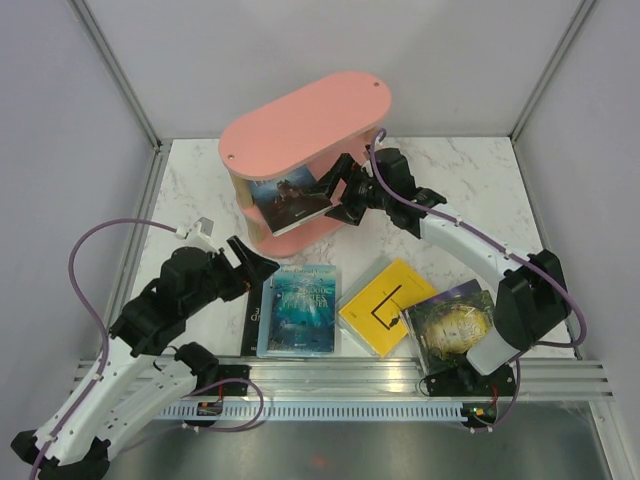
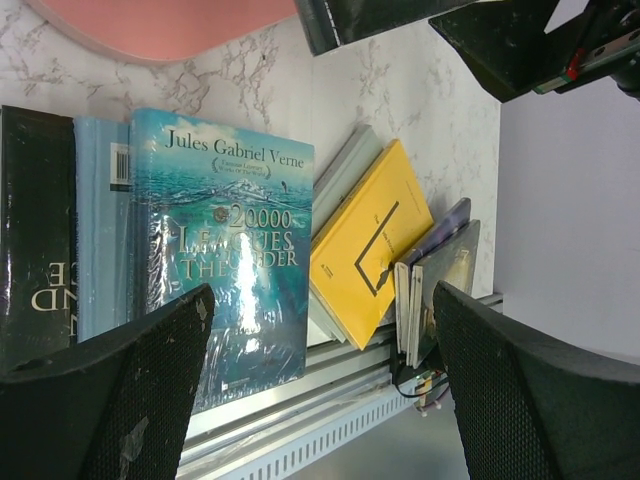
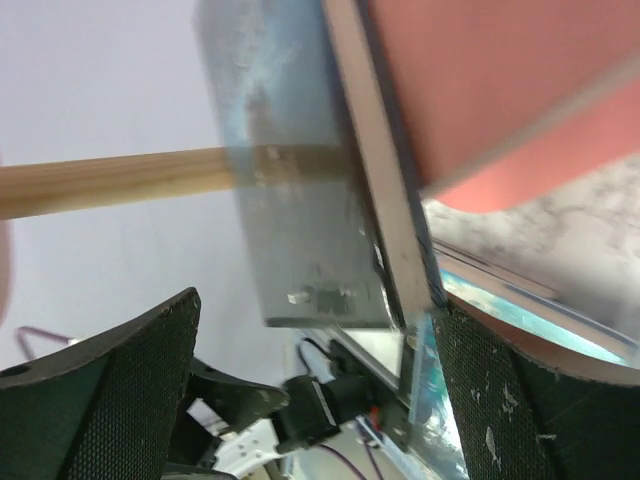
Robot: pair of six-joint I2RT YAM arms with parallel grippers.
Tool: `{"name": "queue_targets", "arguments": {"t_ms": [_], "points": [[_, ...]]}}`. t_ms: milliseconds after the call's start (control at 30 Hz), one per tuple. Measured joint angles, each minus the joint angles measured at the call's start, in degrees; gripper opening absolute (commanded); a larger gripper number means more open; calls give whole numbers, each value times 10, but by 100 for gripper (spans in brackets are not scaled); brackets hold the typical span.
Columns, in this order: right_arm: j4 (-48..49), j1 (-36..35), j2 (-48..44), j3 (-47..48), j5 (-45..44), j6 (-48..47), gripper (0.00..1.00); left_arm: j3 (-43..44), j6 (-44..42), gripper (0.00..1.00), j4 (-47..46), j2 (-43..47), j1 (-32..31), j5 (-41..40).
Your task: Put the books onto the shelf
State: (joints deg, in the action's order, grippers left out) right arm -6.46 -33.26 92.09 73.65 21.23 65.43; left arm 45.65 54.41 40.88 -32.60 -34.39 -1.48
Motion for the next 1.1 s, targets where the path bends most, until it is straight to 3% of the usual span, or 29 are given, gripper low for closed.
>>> {"name": "queue_targets", "arguments": {"t_ms": [167,367,567,733,1100], "points": [[-102,19,-3,20,-21,-64,98,-1,-7,91,9,-23,0,0],[-159,20,-25,16,-33,-116,98,-19,-22,92,10,-56,0,1],[-153,1,-88,-111,-26,-131,98,-74,-40,93,5,-85,1,10],[-118,-48,-87,-217,-10,-111,95,-123,-49,92,-24,-130,3,47],[-34,-116,-4,-236,12,-84,87,-193,-60,84,-151,-195,7,157]]}}
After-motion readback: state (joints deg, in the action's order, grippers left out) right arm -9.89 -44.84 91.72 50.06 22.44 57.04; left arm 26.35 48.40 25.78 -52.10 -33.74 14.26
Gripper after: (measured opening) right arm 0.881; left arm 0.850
